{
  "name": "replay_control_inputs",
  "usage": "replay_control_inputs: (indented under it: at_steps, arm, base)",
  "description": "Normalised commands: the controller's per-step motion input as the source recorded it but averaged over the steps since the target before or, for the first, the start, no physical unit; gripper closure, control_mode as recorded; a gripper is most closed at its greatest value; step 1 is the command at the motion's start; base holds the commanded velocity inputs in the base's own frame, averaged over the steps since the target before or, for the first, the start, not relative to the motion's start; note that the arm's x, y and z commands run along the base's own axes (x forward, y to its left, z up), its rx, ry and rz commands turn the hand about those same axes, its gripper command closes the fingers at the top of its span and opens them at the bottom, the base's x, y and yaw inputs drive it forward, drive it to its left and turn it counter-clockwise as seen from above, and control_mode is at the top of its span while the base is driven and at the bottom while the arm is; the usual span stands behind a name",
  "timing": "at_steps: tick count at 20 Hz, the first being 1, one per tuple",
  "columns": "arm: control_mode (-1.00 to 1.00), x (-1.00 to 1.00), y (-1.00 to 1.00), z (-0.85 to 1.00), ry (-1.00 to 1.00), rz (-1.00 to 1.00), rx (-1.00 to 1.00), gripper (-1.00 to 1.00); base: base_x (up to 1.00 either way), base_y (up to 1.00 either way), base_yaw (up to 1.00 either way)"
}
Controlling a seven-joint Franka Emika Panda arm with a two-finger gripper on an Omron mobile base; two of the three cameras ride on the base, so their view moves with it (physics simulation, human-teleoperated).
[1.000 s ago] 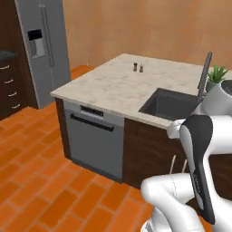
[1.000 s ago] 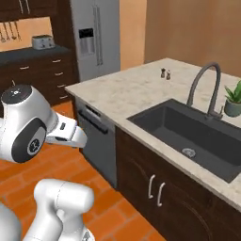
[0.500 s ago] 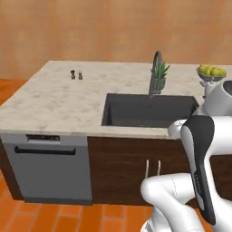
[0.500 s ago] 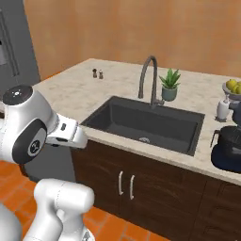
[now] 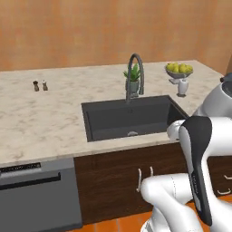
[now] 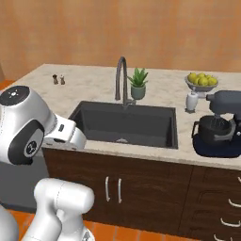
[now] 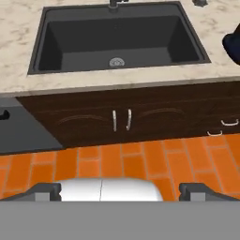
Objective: Navigate to the sink.
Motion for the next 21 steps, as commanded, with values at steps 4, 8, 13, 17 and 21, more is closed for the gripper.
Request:
replay_control_inputs:
  at_steps: [4, 8, 13, 17, 21]
  arm:
    - [1.0, 0.0, 0.0, 0.0, 0.0, 0.0, 0.0, -1.0]
    - [1.0, 0.0, 0.0, 0.0, 0.0, 0.0, 0.0, -1.0]
    - [1.0, 0.0, 0.0, 0.0, 0.0, 0.0, 0.0, -1.0]
    - [1.0, 0.0, 0.0, 0.0, 0.0, 0.0, 0.0, -1.0]
    - [1.0, 0.0, 0.0, 0.0, 0.0, 0.0, 0.0, -1.0]
  base:
    - [0.72, 0.04, -0.09]
    - [0.73, 0.0, 0.0]
    - [0.49, -0.2, 0.01]
    - [0.15, -0.39, 0.04]
    - [0.26, -0.46, 0.07]
